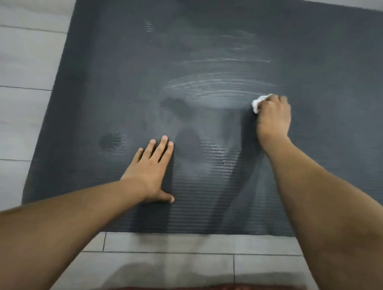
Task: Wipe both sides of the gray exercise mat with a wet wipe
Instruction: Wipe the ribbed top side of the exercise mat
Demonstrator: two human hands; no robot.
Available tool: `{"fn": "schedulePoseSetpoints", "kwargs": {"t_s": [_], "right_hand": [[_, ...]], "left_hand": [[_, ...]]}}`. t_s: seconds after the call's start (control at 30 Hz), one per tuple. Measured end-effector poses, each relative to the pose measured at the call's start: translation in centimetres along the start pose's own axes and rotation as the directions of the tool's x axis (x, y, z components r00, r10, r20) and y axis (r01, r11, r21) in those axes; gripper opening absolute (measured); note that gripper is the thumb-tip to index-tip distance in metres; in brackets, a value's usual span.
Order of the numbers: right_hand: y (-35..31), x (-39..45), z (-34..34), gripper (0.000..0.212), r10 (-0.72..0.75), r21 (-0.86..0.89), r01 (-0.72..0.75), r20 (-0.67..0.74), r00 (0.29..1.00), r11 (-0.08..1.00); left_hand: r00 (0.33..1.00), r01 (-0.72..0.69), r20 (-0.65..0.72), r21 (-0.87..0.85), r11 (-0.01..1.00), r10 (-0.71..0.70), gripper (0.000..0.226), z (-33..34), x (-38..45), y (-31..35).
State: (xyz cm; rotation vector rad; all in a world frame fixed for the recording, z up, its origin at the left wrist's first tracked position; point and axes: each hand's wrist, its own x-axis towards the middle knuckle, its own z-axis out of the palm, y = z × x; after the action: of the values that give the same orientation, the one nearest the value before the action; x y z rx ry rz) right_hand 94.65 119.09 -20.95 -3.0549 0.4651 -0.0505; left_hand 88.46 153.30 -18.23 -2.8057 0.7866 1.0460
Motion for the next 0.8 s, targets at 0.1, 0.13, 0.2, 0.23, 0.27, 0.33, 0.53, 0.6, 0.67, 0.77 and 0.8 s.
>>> {"fn": "schedulePoseSetpoints", "kwargs": {"t_s": [0.1, 0.13, 0.2, 0.23, 0.27, 0.33, 0.53, 0.6, 0.67, 0.77, 0.8], "right_hand": [[1.6, -0.9, 0.4, 0.015, 0.15, 0.106, -0.145, -0.038, 0.988, 0.984], [0.4, -1.3, 0.7, 0.02, 0.206, 0.14, -0.193, -0.086, 0.975, 0.971], [-3.0, -1.8, 1.2, 0.024, 0.268, 0.2, -0.24, -0.131, 0.954, 0.95], [-5.0, -1.8, 1.4, 0.024, 0.258, 0.217, -0.226, -0.134, 0.957, 0.95], [-7.2, -1.6, 1.7, 0.023, 0.22, 0.232, -0.189, -0.116, 0.969, 0.954], [-13.1, -1.5, 2.0, 0.023, 0.046, 0.273, -0.032, -0.045, 0.998, 0.962], [-24.7, -2.4, 2.2, 0.029, -0.547, 0.259, 0.519, 0.047, 0.836, 0.815], [-21.3, -2.0, 1.5, 0.027, -0.538, 0.246, 0.525, -0.014, 0.843, 0.815], [-15.0, -1.6, 1.3, 0.024, -0.372, 0.239, 0.396, -0.14, 0.918, 0.886], [-2.3, -1.6, 0.9, 0.022, -0.066, 0.144, 0.086, -0.137, 0.988, 0.986], [1.3, -1.9, 0.1, 0.022, 0.027, 0.145, -0.006, -0.138, 0.99, 0.989]], "left_hand": [[1.0, -0.019, 0.0, 0.017, 1.0, 0.019, 0.151, 0.5, 0.2, -0.5], [1.0, -0.013, -0.009, 0.013, 1.0, 0.013, 0.151, 0.5, 0.3, -0.3], [1.0, -0.004, -0.007, 0.013, 1.0, 0.004, 0.151, 0.4, 0.3, 0.1], [1.0, -0.003, -0.004, 0.014, 1.0, 0.003, 0.151, 0.3, 0.2, 0.1], [1.0, 0.0, -0.002, 0.016, 1.0, 0.0, 0.151, 0.3, 0.2, 0.1], [1.0, 0.008, 0.001, 0.036, 0.999, -0.008, 0.15, 0.3, 0.2, 0.1], [0.999, -0.005, 0.045, 0.076, 0.997, 0.002, 0.14, 0.0, 0.4, 0.4], [1.0, 0.002, 0.023, 0.056, 0.998, -0.003, 0.145, 0.0, 0.2, 0.4], [1.0, 0.0, -0.001, 0.033, 0.999, 0.0, 0.15, 0.1, 0.1, 0.3], [1.0, 0.002, -0.008, 0.009, 1.0, -0.002, 0.152, 0.3, 0.1, 0.2], [1.0, 0.005, -0.013, 0.004, 1.0, -0.005, 0.153, 0.3, 0.1, 0.2]]}}
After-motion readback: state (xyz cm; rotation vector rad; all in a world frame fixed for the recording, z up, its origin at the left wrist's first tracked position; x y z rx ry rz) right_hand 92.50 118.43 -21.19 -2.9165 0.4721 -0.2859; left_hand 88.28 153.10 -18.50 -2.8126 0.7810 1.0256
